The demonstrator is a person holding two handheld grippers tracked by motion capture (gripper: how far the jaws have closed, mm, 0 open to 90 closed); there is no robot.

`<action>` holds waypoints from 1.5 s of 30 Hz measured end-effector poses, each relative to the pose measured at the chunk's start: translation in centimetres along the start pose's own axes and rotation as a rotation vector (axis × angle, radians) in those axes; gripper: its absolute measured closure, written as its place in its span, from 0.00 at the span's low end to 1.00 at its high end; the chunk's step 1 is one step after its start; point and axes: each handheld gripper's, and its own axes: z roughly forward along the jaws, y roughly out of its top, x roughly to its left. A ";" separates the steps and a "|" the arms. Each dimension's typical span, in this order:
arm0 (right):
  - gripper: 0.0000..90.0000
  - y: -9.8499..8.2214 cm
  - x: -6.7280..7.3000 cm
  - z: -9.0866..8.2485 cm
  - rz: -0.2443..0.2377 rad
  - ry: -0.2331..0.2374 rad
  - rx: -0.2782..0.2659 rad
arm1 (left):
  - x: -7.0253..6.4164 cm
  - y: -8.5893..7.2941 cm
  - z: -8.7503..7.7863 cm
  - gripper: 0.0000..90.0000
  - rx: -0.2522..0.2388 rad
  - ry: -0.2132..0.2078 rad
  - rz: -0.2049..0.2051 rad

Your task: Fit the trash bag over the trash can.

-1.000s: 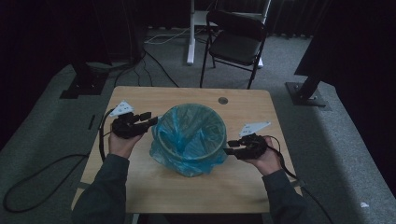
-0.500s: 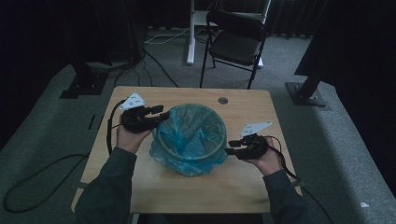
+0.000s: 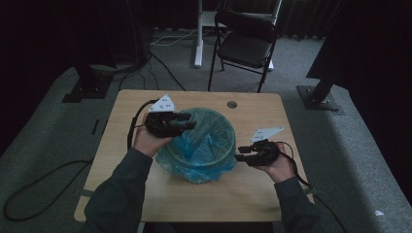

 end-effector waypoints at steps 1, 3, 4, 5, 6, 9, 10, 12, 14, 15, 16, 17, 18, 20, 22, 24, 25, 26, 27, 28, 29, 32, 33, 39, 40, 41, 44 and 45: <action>0.66 0.0 0.0 0.0 0.002 0.000 0.000 | -0.1 0.2 0.1 0.67 0.004 -0.003 0.007; 0.66 0.0 0.0 0.0 -0.001 0.001 0.000 | -0.1 0.6 0.4 0.67 0.011 -0.013 0.019; 0.66 0.0 0.0 0.0 -0.002 0.001 0.001 | -0.1 0.8 0.5 0.67 0.014 -0.021 0.025; 0.66 0.0 0.0 0.0 -0.001 0.000 0.001 | -0.1 1.0 0.6 0.67 0.017 -0.027 0.026; 0.66 0.0 0.0 0.0 -0.002 0.001 0.002 | -0.1 1.2 0.9 0.67 0.024 -0.033 0.033; 0.66 0.0 0.0 0.1 -0.001 0.001 0.002 | -0.4 1.7 1.5 0.67 0.045 -0.059 0.057; 0.66 -0.1 0.0 0.1 -0.001 0.001 0.002 | -0.5 1.9 1.8 0.67 0.057 -0.069 0.067; 0.66 -0.1 0.0 0.1 -0.001 0.001 0.001 | -0.8 2.2 2.4 0.67 0.076 -0.073 0.086; 0.66 -0.1 0.0 0.0 0.000 0.001 0.000 | -0.8 2.3 3.0 0.66 0.093 -0.079 0.090; 0.66 -0.1 0.0 0.0 -0.001 0.001 -0.001 | -0.8 2.3 3.3 0.66 0.101 -0.080 0.093; 0.66 -0.1 0.0 0.0 0.000 0.001 -0.002 | -0.8 2.3 3.6 0.66 0.110 -0.086 0.095; 0.66 -0.1 0.0 0.0 0.000 0.002 -0.002 | -0.8 2.3 3.8 0.66 0.118 -0.091 0.095; 0.66 -0.1 0.0 0.0 0.000 0.001 -0.002 | -0.9 2.4 4.1 0.66 0.135 -0.095 0.105; 0.66 -0.1 -0.1 -0.1 0.001 0.001 -0.003 | -0.9 2.4 4.5 0.66 0.158 -0.110 0.112; 0.66 -0.2 -0.1 -0.1 0.003 0.001 -0.003 | -0.9 2.4 5.0 0.66 0.185 -0.115 0.127; 0.66 -0.2 -0.1 -0.1 0.003 0.002 -0.003 | -1.0 2.4 5.3 0.66 0.205 -0.122 0.131; 0.67 -0.2 -0.1 -0.1 0.002 0.003 -0.001 | -1.0 2.4 5.5 0.66 0.212 -0.123 0.132; 0.67 -0.2 -0.1 -0.1 0.000 0.005 -0.001 | -1.0 2.4 5.7 0.66 0.223 -0.121 0.134; 0.67 -0.2 -0.1 -0.1 -0.002 0.006 0.000 | -1.0 2.4 5.8 0.66 0.229 -0.122 0.137; 0.67 -0.2 -0.1 -0.1 -0.003 0.007 0.000 | -1.0 2.4 6.1 0.66 0.238 -0.121 0.136; 0.67 -0.2 0.0 -0.1 -0.004 0.007 0.000 | -1.0 2.4 6.2 0.66 0.245 -0.121 0.136; 0.67 -0.2 0.0 -0.1 -0.004 0.007 -0.001 | -0.8 2.4 6.9 0.66 0.274 -0.118 0.133; 0.67 -0.2 0.0 -0.1 -0.004 0.006 -0.001 | -0.8 2.4 7.1 0.66 0.280 -0.119 0.131; 0.67 -0.2 -0.1 -0.1 -0.003 0.008 -0.001 | -0.7 2.5 8.5 0.66 0.338 -0.114 0.128; 0.67 -0.2 -0.1 -0.1 -0.002 0.008 -0.001 | -0.7 2.5 8.8 0.66 0.348 -0.110 0.126; 0.67 -0.2 -0.1 -0.1 -0.002 0.008 -0.001 | -0.7 2.5 9.0 0.66 0.356 -0.107 0.129; 0.67 -0.2 -0.1 -0.1 -0.005 0.011 -0.002 | -0.7 2.5 9.7 0.66 0.392 -0.098 0.137; 0.67 -0.2 -0.1 -0.2 -0.006 0.011 -0.002 | -0.7 2.5 9.8 0.66 0.395 -0.097 0.132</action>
